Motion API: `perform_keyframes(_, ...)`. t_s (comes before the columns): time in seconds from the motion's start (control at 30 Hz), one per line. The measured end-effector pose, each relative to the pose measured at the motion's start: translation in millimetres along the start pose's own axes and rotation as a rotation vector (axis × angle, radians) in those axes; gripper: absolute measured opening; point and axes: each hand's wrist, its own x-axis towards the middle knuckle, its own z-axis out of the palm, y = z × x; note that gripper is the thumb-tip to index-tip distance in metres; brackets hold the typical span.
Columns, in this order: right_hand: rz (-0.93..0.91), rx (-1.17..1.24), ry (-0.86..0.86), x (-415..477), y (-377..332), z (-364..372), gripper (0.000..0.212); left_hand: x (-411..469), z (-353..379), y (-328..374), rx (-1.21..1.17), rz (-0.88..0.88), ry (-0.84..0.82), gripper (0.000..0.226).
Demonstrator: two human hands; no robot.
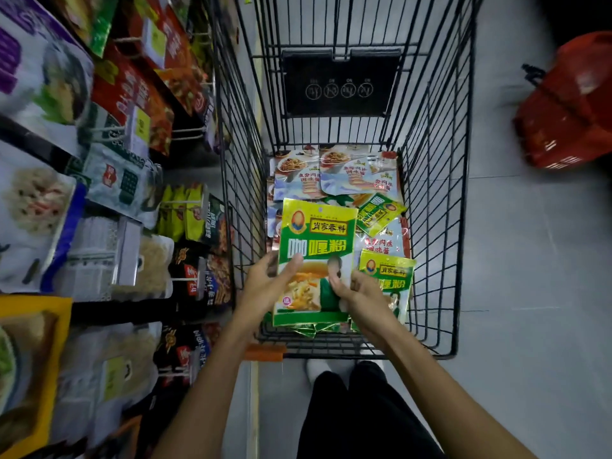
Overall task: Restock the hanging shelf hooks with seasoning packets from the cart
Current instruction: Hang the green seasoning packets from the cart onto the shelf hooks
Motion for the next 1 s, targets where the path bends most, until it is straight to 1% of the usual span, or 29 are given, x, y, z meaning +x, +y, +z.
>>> perform_keyframes(0.07, 0.038, 0.019, -0.029, 0, 2, -3, 0.016, 8, 3, -7, -0.162, -0.086, -0.069, 0.046)
perform_keyframes(0.13, 0.066, 0.010, -0.036, 5, 8, -10, 0.019, 15, 8, -17, -0.190, -0.137, -0.094, 0.040)
perform_keyframes(0.17, 0.069, -0.005, -0.004, 9, 12, -16, 0.022, 18, 11, -23, -0.164, -0.149, -0.081, 0.032)
perform_keyframes(0.2, 0.062, -0.033, 0.078, 15, 18, -24, 0.024, 22, 14, -27, -0.127, -0.152, -0.049, 0.023)
perform_keyframes(0.27, 0.071, -0.137, 0.361, 31, 33, -48, 0.024, 28, 19, -36, -0.082, -0.160, 0.016, 0.014)
perform_keyframes(0.3, 0.129, -0.230, 0.510, 40, 42, -60, 0.028, 30, 19, -39, -0.094, -0.172, 0.038, 0.015)
perform_keyframes(0.33, 0.228, -0.330, 0.623, 48, 50, -72, 0.034, 32, 20, -42, -0.109, -0.191, 0.056, 0.018)
perform_keyframes(0.37, 0.337, -0.402, 0.682, 54, 58, -81, 0.039, 34, 20, -46, -0.117, -0.206, 0.070, 0.019)
perform_keyframes(0.4, 0.423, -0.432, 0.694, 59, 65, -86, 0.044, 36, 21, -49, -0.120, -0.210, 0.077, 0.017)
perform_keyframes(0.47, 0.518, -0.495, 0.658, 68, 76, -89, 0.058, 39, 21, -54, -0.119, -0.208, 0.088, 0.011)
perform_keyframes(0.57, 0.557, -0.645, 0.650, 77, 84, -86, 0.079, 42, 18, -60, -0.119, -0.203, 0.106, 0.012)
perform_keyframes(0.63, 0.573, -0.650, 0.705, 78, 85, -83, 0.090, 43, 14, -62, -0.132, -0.201, 0.109, 0.013)
perform_keyframes(0.67, 0.579, -0.642, 0.736, 78, 85, -81, 0.092, 43, 12, -63, -0.141, -0.204, 0.112, 0.013)
perform_keyframes(0.73, 0.591, -0.643, 0.772, 76, 85, -79, 0.085, 43, 10, -63, -0.152, -0.204, 0.114, 0.013)
perform_keyframes(0.83, 0.572, -0.705, 0.786, 75, 86, -75, 0.056, 42, 9, -61, -0.137, -0.204, 0.118, 0.013)
perform_keyframes(0.87, 0.554, -0.730, 0.787, 74, 85, -74, 0.050, 42, 8, -60, -0.131, -0.202, 0.122, 0.012)
perform_keyframes(0.93, 0.471, -0.729, 0.769, 73, 81, -72, 0.047, 41, 7, -56, -0.134, -0.198, 0.132, 0.012)
perform_keyframes(1.0, 0.339, -0.601, 0.721, 70, 75, -70, 0.045, 39, 6, -50, -0.141, -0.186, 0.140, 0.012)
